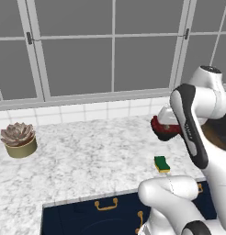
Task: Pick up the sponge from the counter and clean the cutting board by briefly scrubbing or pressing down on the cutting board. Once finished, release the sponge.
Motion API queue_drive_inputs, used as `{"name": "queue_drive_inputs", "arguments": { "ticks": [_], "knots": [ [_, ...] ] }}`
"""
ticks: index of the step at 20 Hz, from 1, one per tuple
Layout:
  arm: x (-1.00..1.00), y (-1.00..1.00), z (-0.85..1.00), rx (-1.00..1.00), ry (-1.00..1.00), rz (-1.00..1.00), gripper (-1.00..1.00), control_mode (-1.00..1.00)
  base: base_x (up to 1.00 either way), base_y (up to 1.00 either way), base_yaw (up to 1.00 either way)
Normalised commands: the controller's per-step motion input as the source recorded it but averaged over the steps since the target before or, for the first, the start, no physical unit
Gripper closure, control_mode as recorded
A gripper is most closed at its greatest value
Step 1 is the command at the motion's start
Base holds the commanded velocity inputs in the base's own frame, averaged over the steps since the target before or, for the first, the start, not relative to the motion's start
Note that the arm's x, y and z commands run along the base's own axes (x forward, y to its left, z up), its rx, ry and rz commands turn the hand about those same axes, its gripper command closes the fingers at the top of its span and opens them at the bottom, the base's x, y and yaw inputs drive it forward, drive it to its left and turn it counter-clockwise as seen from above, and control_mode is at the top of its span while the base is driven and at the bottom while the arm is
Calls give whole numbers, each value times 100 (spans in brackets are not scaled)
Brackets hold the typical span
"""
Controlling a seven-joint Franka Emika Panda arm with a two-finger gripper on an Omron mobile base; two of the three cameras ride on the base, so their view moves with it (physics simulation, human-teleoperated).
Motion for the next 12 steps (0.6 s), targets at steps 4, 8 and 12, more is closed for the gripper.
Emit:
{"name": "queue_drive_inputs", "arguments": {
  "ticks": [4,8,12],
  "knots": [
    [-47,0,-53,3,1,-2,-100,-100,0,0,0],
    [-29,0,-60,0,5,-2,-100,-100,0,0,0],
    [-4,0,-49,0,6,-2,-100,-100,0,0,0]
  ]
}}
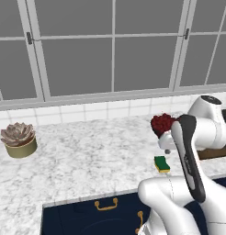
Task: Pick up the sponge from the counter and clean the cutting board by briefly scrubbing or pressing down on the cutting board. Once finished, release the sponge.
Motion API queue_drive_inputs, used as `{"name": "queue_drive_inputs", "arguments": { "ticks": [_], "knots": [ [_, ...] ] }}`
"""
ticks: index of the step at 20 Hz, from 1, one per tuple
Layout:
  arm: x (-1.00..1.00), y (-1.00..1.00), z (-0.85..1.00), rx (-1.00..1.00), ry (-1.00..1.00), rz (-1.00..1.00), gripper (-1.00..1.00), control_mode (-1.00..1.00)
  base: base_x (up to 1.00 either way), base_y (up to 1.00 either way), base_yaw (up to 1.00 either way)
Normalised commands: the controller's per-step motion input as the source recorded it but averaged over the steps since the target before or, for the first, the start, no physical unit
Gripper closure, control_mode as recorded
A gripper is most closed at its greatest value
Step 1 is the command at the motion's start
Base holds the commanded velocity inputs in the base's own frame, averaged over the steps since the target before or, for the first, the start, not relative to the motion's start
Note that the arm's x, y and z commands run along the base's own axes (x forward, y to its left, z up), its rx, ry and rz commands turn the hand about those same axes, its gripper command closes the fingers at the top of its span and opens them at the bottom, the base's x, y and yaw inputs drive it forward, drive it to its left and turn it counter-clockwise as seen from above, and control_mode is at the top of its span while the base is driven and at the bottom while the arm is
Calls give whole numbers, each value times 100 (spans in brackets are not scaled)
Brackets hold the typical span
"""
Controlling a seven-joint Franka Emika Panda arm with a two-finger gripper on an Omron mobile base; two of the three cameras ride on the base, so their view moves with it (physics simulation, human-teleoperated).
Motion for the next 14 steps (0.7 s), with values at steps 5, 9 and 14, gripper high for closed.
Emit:
{"name": "queue_drive_inputs", "arguments": {
  "ticks": [5,9,14],
  "knots": [
    [3,0,-32,0,2,0,-100,-100,0,0,0],
    [19,-1,-20,0,0,0,-100,-100,0,0,0],
    [19,-6,-24,0,0,0,-100,-100,0,0,0]
  ]
}}
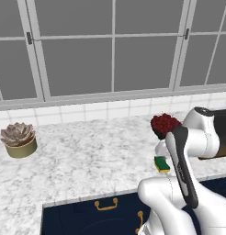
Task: Pick up the sponge from the counter and clean the cutting board by briefly scrubbing or pressing down on the cutting board. Once finished, release the sponge.
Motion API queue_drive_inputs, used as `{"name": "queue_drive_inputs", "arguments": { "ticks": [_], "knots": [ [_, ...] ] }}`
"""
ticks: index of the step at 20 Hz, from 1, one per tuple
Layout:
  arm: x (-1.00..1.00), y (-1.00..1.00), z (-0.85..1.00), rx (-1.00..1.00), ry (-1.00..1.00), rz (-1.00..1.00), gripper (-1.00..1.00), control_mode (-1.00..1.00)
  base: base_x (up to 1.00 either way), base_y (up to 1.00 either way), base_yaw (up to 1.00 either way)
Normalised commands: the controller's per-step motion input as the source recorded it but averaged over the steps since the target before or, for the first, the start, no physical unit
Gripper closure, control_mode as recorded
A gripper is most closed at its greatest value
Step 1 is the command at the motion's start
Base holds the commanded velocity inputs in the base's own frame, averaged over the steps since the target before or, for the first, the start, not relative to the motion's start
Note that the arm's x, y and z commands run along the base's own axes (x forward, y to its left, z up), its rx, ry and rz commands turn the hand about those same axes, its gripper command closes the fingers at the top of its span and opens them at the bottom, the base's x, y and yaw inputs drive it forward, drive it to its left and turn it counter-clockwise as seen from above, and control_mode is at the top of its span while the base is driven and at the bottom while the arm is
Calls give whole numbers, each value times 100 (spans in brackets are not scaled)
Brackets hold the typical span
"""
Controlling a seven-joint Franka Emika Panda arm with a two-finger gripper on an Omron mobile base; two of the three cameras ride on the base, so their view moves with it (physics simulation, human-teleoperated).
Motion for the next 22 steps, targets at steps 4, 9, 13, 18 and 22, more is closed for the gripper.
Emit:
{"name": "queue_drive_inputs", "arguments": {
  "ticks": [4,9,13,18,22],
  "knots": [
    [22,-11,-24,-2,-1,0,-100,-100,0,0,0],
    [24,-4,-21,-4,0,0,-100,-100,0,0,0],
    [30,-3,-19,-2,0,0,-100,-100,0,0,0],
    [31,-1,-19,-2,0,0,-100,-100,0,0,0],
    [21,-22,-39,-1,0,0,-100,-100,0,0,0]
  ]
}}
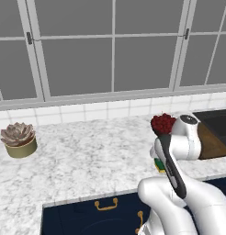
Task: Pick up the sponge from the counter and clean the cutting board by briefly scrubbing or pressing down on the cutting board. Once finished, release the sponge.
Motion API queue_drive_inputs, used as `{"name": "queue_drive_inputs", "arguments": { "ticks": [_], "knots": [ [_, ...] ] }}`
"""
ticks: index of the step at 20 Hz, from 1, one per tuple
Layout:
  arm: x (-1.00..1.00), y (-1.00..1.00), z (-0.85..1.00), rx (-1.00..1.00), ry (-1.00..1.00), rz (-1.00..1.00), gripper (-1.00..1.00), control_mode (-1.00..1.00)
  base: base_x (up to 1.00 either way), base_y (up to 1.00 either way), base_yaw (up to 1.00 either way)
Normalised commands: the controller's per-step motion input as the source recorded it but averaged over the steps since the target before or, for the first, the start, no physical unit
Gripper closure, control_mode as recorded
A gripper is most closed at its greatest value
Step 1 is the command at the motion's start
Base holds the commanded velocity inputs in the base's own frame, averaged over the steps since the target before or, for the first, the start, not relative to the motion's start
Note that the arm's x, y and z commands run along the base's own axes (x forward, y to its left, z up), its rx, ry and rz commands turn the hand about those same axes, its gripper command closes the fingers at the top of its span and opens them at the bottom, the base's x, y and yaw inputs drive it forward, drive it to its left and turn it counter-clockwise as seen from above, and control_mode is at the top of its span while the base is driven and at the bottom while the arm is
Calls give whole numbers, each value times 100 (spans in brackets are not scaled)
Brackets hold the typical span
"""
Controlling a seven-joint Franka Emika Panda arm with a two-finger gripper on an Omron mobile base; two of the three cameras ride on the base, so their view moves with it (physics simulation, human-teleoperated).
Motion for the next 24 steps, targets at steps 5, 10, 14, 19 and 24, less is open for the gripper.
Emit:
{"name": "queue_drive_inputs", "arguments": {
  "ticks": [5,10,14,19,24],
  "knots": [
    [4,-17,-45,-1,0,0,-100,-100,0,0,0],
    [25,15,0,0,-1,0,-100,-100,0,0,0],
    [11,16,-5,-1,3,0,-100,-100,0,0,0],
    [8,1,-26,-2,2,0,-100,-100,0,0,0],
    [3,0,-40,-2,6,0,-100,-100,0,0,0]
  ]
}}
